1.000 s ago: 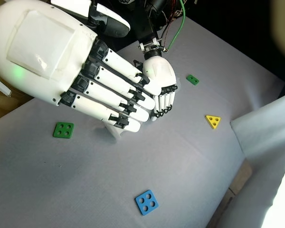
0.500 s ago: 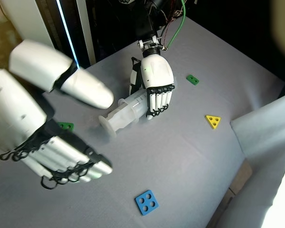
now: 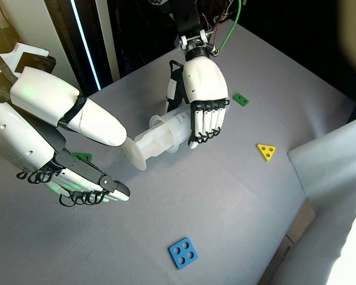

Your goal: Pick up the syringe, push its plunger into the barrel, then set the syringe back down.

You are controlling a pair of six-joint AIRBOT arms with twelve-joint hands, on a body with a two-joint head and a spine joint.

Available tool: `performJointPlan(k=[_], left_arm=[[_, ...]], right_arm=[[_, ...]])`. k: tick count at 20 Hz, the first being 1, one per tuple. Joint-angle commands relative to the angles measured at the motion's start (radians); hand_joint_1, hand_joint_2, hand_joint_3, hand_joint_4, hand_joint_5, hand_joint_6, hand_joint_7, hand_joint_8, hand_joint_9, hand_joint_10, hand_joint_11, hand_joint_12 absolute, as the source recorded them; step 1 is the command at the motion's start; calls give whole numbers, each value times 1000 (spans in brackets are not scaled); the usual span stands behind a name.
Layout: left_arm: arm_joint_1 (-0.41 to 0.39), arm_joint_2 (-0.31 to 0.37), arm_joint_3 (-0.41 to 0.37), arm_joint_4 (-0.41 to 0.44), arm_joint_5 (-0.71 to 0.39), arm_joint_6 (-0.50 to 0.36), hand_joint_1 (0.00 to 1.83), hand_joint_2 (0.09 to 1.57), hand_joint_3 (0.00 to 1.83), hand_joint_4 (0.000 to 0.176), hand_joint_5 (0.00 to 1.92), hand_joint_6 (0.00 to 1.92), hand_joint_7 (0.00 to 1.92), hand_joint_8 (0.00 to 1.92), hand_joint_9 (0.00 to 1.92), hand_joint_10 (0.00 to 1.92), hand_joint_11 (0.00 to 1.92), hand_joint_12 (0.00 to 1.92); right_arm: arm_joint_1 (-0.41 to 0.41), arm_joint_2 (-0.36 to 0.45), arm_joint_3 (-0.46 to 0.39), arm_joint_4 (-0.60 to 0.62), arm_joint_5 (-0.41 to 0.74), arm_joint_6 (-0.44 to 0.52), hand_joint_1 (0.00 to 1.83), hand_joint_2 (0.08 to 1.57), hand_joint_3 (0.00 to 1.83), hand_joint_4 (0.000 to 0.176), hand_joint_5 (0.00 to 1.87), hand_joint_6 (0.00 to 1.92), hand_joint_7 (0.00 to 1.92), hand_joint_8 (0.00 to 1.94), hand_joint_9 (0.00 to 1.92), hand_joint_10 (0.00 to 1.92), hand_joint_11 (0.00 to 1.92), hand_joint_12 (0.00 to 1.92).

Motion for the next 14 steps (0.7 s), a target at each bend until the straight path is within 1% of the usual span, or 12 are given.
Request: performJointPlan(k=[1,3,5,9,10,11,12,13,14], left_arm=[[-28,9,-3,77,-33,8,1372,1128,0,0,927,866,967,1082,862,1282,726,969],[-49,20,-2,79,-12,25,1371,1129,1,0,908,908,963,1074,865,1283,708,1012],[-67,32,-2,78,4,31,1371,1134,0,0,879,934,969,1073,864,1287,739,993],[-111,47,0,60,51,79,1373,1126,0,0,897,913,989,1046,872,1264,744,931],[-117,49,0,57,56,84,1268,1123,1,0,927,911,1011,1087,923,878,747,943],[-122,50,-1,54,57,87,1252,1114,2,0,949,877,1031,1074,1006,666,781,914],[-125,51,-2,50,57,90,1249,1113,0,0,947,885,1046,1049,1058,547,802,881],[-128,51,-2,47,57,92,1249,1109,2,0,957,867,1046,1053,1081,493,804,874],[-131,51,-2,46,57,94,1242,1117,1,0,945,896,1029,1071,1081,461,797,874]], right_arm=[[9,2,-3,-20,47,12,0,1224,1,0,250,0,224,0,177,0,0,471],[8,-2,-4,-20,47,12,0,1223,1,0,244,0,216,0,171,0,0,467],[8,-8,-4,-16,45,12,0,1220,0,0,253,2,227,2,191,5,0,516],[8,-16,-4,120,19,12,0,1215,0,0,267,4,247,3,208,6,0,569],[8,-23,-4,134,19,12,0,1214,0,0,265,2,244,1,206,5,0,572],[9,-30,-4,134,19,12,0,1215,0,0,251,1,228,0,194,2,0,543],[9,-36,-4,134,19,12,0,1214,0,0,259,3,237,3,203,5,0,554],[11,-44,-3,134,19,12,0,1218,0,0,257,2,239,3,204,5,0,555],[14,-48,-3,134,19,11,0,1218,0,0,264,5,246,6,207,6,0,555]])
